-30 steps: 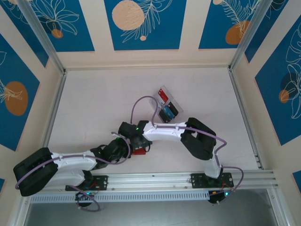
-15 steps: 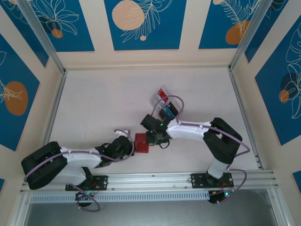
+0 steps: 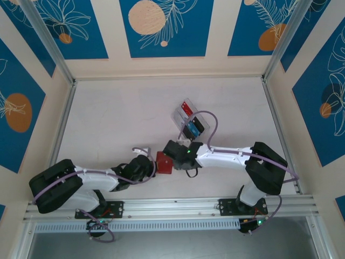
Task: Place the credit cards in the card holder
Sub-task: Open the card holder at the bottom-center of the table.
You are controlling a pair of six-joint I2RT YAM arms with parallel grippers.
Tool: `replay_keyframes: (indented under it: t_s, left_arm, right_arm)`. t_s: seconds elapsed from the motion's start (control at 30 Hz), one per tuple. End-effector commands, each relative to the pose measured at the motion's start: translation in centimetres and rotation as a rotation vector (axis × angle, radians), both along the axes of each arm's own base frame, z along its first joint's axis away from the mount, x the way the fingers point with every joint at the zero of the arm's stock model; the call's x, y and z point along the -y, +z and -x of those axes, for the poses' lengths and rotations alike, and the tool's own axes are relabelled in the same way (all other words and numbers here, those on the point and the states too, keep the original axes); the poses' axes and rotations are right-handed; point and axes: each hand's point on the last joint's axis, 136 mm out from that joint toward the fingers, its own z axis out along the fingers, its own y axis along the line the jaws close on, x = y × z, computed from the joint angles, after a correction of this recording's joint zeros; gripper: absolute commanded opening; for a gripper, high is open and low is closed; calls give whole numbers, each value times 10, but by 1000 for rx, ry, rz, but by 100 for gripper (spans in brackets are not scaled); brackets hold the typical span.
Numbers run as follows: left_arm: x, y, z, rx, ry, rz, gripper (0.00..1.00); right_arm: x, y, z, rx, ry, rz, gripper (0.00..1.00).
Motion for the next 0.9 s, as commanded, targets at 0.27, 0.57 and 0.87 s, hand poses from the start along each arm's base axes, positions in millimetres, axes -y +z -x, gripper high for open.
replay_keyframes:
  t_s: [0.27, 0.57, 0.87]
  left_arm:
    - [-26, -41, 24, -121, -20, -147, 0]
    - [-28, -40, 24, -117, -24, -153, 0]
    - [-24, -43, 27, -125, -44, -145, 0]
  right_arm:
    - [-48, 11, -16, -65, 84, -162, 9]
    - [-9, -33, -19, -124, -26, -41, 0]
    - [-28, -53, -14, -183, 22, -85, 4]
